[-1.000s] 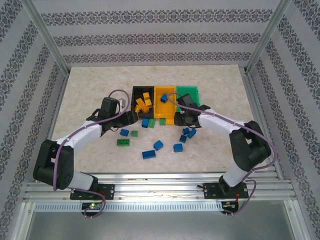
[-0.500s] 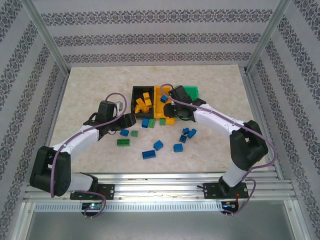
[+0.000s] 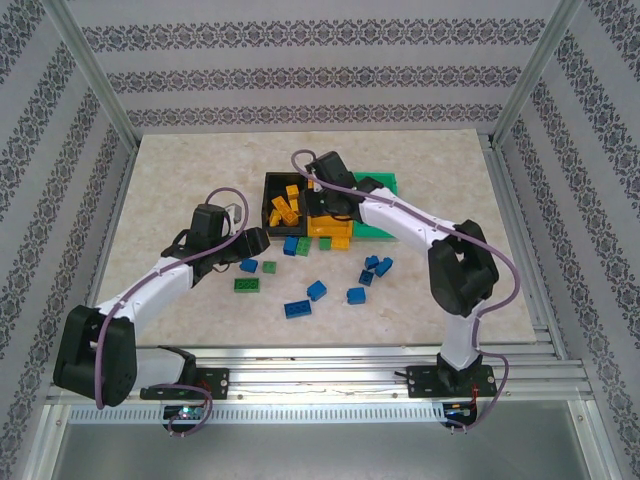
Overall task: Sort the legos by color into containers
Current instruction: Place the lego in the container.
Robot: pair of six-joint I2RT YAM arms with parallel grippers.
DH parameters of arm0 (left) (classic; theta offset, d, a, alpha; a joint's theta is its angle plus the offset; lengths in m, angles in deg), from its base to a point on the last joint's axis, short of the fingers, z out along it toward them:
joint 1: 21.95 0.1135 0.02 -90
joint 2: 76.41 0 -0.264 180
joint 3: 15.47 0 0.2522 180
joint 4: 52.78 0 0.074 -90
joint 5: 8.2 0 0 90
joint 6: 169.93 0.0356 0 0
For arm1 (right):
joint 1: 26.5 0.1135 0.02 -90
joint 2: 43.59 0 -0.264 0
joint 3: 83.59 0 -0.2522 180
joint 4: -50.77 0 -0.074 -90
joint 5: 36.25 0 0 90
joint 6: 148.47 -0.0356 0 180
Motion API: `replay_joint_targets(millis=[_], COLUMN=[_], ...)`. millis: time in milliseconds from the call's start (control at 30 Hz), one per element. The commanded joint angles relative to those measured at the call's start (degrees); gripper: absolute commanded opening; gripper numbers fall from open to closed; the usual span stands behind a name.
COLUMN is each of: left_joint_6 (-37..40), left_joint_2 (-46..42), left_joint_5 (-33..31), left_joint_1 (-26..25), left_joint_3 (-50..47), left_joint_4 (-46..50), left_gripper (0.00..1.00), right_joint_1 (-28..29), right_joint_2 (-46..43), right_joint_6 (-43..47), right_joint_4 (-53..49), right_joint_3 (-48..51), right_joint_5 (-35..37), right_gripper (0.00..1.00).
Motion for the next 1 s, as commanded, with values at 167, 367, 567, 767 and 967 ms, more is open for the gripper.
replay_joint_targets(millis=[167, 367, 567, 767, 967], left_joint_6=[-0.7, -1.4, -1.7, -1.5, -2.4], left_joint_2=[-1.3, -1.6, -2.2, -1.7, -0.1], left_joint_5=[0.6, 1.8, 1.9, 1.7, 2.9], left_joint_1=[1.0, 1.0, 1.1, 1.0, 1.0], left_joint_3=[-0.7, -1.7, -2.5, -2.9, -3.0], left_joint_4=[0.4, -0.3, -0.5, -1.6, -4.6], left_gripper=[0.62, 0.62, 0.62, 0.62, 0.62], right_joint_1=[0.9, 1.2, 1.3, 1.8, 2.6], right_joint_2=[7.0, 11.7, 11.7, 5.9, -2.6], right_joint_6=[0.8, 1.0, 1.0, 0.5, -0.7], right_joint_4=[-0.2, -1.7, -1.8, 0.4, 3.0], right_joint_3=[-9.5, -16.5, -16.6, -7.9, 5.2], right_joint_5=[-2.8, -3.2, -3.0, -2.0, 0.6], right_gripper=[0.38, 0.43, 0.48, 0.48, 0.48])
